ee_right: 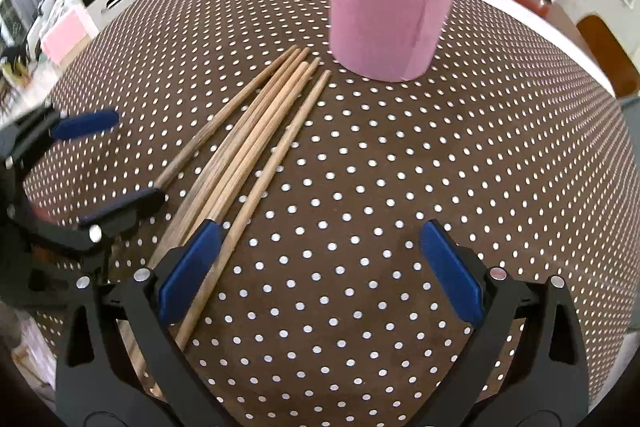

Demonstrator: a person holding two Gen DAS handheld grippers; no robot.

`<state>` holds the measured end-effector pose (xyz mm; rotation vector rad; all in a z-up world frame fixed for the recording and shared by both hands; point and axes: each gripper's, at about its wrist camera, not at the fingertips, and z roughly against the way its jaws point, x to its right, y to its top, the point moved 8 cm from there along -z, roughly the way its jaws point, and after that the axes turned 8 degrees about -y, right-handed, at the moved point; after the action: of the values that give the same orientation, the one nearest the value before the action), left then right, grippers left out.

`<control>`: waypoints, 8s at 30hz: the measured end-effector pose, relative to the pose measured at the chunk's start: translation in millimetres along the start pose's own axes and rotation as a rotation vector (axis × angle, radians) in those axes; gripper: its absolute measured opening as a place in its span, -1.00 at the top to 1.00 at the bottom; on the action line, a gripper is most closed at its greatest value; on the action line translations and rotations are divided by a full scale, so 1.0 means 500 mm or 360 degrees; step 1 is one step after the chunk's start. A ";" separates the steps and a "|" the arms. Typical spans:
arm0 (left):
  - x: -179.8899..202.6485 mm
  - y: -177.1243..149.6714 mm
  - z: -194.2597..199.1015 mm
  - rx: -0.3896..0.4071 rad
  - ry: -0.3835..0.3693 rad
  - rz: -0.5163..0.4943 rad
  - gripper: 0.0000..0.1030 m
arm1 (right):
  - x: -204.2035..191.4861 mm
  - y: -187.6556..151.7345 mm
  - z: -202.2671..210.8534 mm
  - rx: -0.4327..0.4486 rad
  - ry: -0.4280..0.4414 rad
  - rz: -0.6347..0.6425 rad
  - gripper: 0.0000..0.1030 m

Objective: Organize utensils
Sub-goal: 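Close the left tool on one chopstick while the right tool grasps another, then lift both held chopsticks upright and carry them over the pink cup, then open both tools to release the chopsticks into the pink cup, then withdraw both tools from the cup and lower them toward the remaining chopsticks, then close the left tool on one chopstick while the right tool grasps another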

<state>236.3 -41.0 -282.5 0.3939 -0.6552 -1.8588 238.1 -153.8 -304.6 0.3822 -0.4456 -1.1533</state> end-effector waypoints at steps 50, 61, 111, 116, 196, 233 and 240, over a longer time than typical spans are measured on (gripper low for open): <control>0.020 0.067 -0.032 -0.0051 -0.0130 -0.0067 0.88 | 0.005 0.036 0.030 0.0221 0.0162 -0.0077 0.89; -0.034 0.124 0.087 0.0364 -0.0173 0.0195 0.89 | 0.030 0.072 0.130 0.0516 0.0372 -0.0208 0.89; 0.054 0.560 0.110 0.1495 -0.0423 0.0105 0.89 | 0.282 0.401 0.302 0.1359 0.0229 -0.0574 0.88; 0.049 0.559 0.069 0.1409 -0.0435 0.0104 0.88 | 0.278 0.405 0.281 0.1298 0.0221 -0.0564 0.88; 0.047 0.012 -0.028 -0.0016 -0.0042 -0.0094 -0.70 | 0.138 0.064 0.110 0.0391 0.0113 -0.0528 -0.88; -0.039 0.012 -0.024 -0.0059 0.0039 -0.0015 -0.71 | 0.009 -0.009 0.034 0.0028 -0.0142 -0.0289 -0.86; -0.050 0.008 -0.020 -0.0057 0.0085 -0.0018 -0.71 | 0.001 -0.017 0.037 0.0044 -0.0138 -0.0369 -0.86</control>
<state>254.1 -21.4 -289.1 0.4233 -0.5840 -1.8615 221.9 -158.6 -293.3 0.4169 -0.5025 -1.3940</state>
